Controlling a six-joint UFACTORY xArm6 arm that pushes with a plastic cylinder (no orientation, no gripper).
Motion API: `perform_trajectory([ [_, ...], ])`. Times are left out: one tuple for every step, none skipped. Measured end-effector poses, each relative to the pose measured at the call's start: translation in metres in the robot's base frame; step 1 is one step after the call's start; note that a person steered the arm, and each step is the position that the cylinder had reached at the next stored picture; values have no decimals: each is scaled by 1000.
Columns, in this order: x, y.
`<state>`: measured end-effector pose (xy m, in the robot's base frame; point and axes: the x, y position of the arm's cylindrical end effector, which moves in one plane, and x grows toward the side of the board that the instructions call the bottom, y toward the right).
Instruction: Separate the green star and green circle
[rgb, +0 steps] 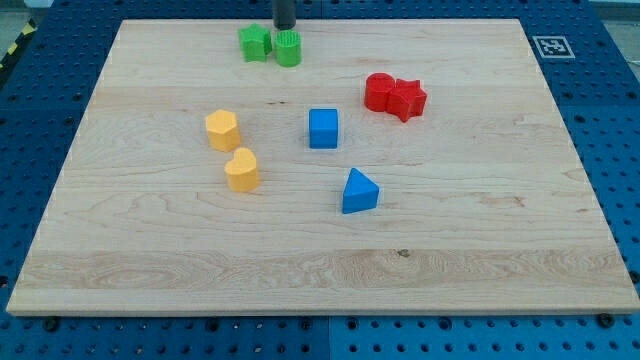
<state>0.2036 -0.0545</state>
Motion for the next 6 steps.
perform_trajectory([
  [5, -9],
  [5, -17],
  [6, -19],
  [19, -19],
  [39, -19],
  [60, -19],
])
